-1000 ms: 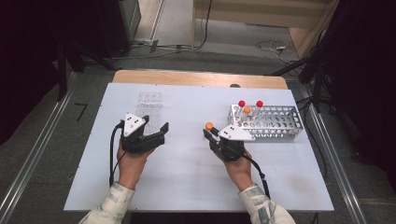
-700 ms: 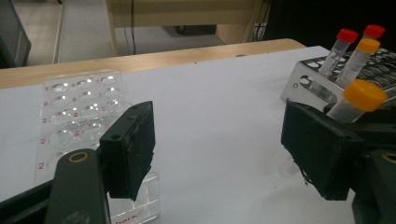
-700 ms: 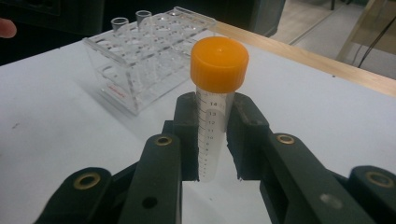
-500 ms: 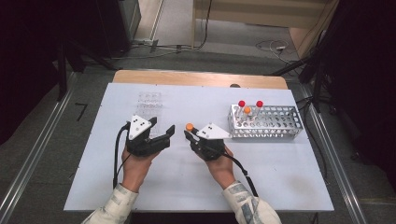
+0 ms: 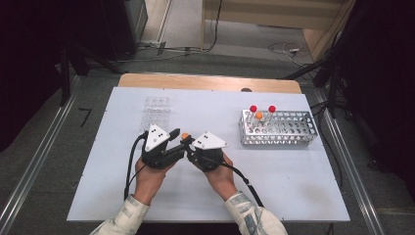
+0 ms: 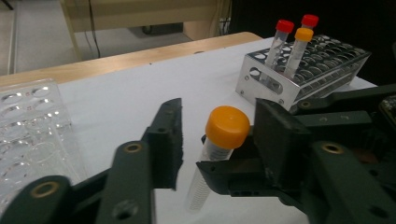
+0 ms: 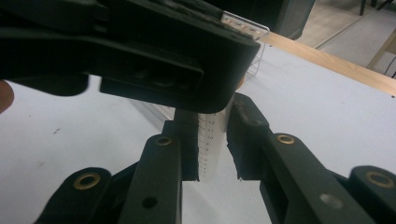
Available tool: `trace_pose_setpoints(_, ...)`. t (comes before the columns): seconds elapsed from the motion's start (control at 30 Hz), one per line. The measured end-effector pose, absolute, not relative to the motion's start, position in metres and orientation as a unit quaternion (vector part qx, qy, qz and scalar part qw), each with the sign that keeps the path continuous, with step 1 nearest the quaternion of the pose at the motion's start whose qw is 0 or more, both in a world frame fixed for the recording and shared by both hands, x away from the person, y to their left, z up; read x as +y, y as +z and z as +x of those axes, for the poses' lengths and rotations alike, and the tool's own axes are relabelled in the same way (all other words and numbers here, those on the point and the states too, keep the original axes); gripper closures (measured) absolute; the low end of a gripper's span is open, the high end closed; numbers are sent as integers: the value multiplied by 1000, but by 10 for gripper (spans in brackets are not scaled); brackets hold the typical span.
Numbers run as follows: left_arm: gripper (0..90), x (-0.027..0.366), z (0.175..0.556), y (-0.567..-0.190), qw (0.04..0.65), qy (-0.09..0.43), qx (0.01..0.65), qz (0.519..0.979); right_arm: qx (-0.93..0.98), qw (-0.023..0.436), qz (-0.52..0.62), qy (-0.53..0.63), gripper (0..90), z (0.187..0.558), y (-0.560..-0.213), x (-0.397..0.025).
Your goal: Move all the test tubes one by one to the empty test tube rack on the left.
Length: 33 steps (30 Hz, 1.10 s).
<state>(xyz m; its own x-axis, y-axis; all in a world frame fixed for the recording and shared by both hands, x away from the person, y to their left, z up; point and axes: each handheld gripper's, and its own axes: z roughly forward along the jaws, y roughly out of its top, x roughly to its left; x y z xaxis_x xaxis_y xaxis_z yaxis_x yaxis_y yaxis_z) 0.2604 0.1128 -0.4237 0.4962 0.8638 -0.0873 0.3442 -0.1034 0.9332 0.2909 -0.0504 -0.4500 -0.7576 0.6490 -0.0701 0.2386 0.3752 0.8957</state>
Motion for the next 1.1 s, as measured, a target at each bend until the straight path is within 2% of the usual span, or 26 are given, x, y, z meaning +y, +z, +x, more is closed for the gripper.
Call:
trace_pose_setpoints(0.13, 675, 112, 260, -424, 509, 254, 428, 702, 803, 211, 274, 486, 717, 291, -450, -50)
trace_pose_setpoints(0.4, 703, 112, 259, -424, 512, 258, 427, 699, 804, 210, 273, 485, 705, 290, -449, -50)
trace_pose_setpoints(0.57, 704, 116, 259, -421, 516, 260, 431, 693, 809, 190, 268, 487, 470, 290, -448, -53)
trace_pose_setpoints(0.7, 704, 120, 259, -418, 517, 264, 436, 688, 812, 184, 269, 485, 366, 290, -447, -57)
trace_pose_setpoints(0.83, 704, 126, 260, -415, 519, 265, 442, 682, 809, 184, 277, 485, 311, 289, -447, -66)
trace_pose_setpoints(1.1, 704, 147, 262, -405, 521, 275, 463, 662, 809, 188, 296, 472, 294, 286, -450, -99)
